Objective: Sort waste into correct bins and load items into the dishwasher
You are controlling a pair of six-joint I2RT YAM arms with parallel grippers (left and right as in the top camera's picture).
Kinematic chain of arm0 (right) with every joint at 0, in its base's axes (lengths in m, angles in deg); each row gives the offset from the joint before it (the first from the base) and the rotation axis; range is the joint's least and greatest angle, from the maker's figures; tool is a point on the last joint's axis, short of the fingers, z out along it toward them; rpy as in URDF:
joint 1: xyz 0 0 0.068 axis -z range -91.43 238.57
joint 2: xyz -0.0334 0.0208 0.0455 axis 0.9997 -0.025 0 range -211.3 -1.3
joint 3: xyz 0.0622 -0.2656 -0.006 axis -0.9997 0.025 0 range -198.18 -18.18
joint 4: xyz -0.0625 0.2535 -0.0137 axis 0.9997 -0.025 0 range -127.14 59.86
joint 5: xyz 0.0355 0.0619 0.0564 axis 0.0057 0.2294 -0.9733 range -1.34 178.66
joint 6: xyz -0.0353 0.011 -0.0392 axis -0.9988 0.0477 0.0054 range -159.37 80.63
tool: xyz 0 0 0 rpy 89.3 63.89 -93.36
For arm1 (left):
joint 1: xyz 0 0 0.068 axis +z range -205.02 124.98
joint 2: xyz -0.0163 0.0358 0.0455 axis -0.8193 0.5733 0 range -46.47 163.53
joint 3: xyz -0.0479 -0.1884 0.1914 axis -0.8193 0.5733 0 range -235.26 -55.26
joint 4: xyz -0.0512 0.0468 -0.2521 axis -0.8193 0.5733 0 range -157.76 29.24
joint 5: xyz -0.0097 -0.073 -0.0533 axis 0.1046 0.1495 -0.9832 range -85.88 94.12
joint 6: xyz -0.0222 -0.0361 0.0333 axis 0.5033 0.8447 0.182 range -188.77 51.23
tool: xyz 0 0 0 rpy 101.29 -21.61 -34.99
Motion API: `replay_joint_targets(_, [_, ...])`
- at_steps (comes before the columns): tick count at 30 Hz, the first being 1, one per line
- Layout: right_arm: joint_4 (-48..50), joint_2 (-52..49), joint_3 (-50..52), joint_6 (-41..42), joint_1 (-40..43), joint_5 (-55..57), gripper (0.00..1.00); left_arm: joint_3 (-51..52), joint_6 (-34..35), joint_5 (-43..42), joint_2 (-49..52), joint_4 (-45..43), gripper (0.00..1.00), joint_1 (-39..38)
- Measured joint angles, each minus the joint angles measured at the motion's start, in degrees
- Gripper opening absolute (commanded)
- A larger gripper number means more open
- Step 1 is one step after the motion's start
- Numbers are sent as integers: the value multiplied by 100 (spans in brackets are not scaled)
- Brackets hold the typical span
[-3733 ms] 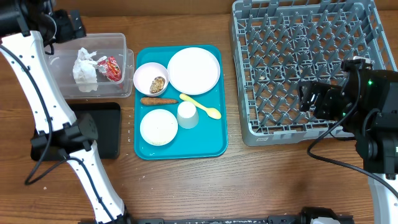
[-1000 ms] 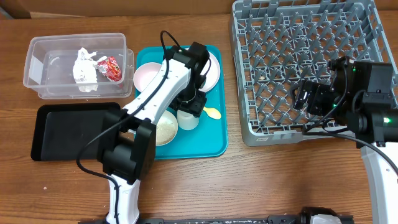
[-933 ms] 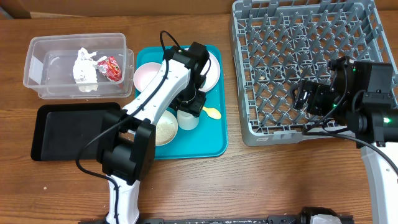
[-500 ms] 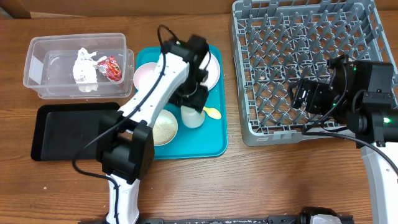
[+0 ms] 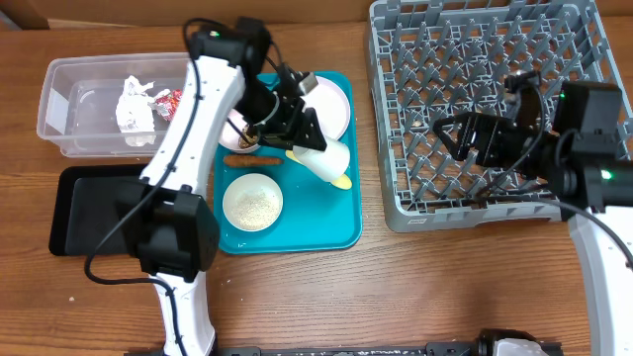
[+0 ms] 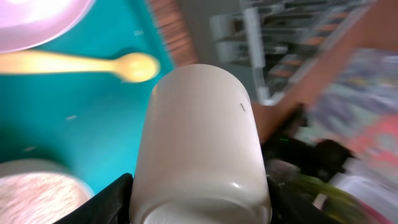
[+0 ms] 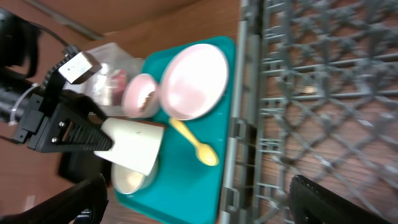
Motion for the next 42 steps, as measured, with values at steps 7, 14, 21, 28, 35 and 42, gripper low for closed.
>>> replay_joint_targets(7, [533,-680,0,11,-330,-1128,78,-4,-776,-1338,0,203,47,197])
replay_joint_targets(14, [887,-977,0,57,-1075,-1445,69,-4,-1097,-2037,0,205,45,197])
replay_joint_targets(21, [1073,-1235,0,313,-1432,-1161,66,-4,-1154,-2258,0,208,44,197])
replay_joint_targets(28, [1320,-1283,0,417,-1779,-1001,52,-4,-1222,-2111,0,201,44,197])
replay_joint_targets(35, [1298,-1283,0,562,-1961,-564,39,-4,-1207,-1539,0,103,44,197])
replay_joint_targets(42, [1307,-1285,0,605,-2155,-415,33,-15,-909,-730,7,-76,42,197])
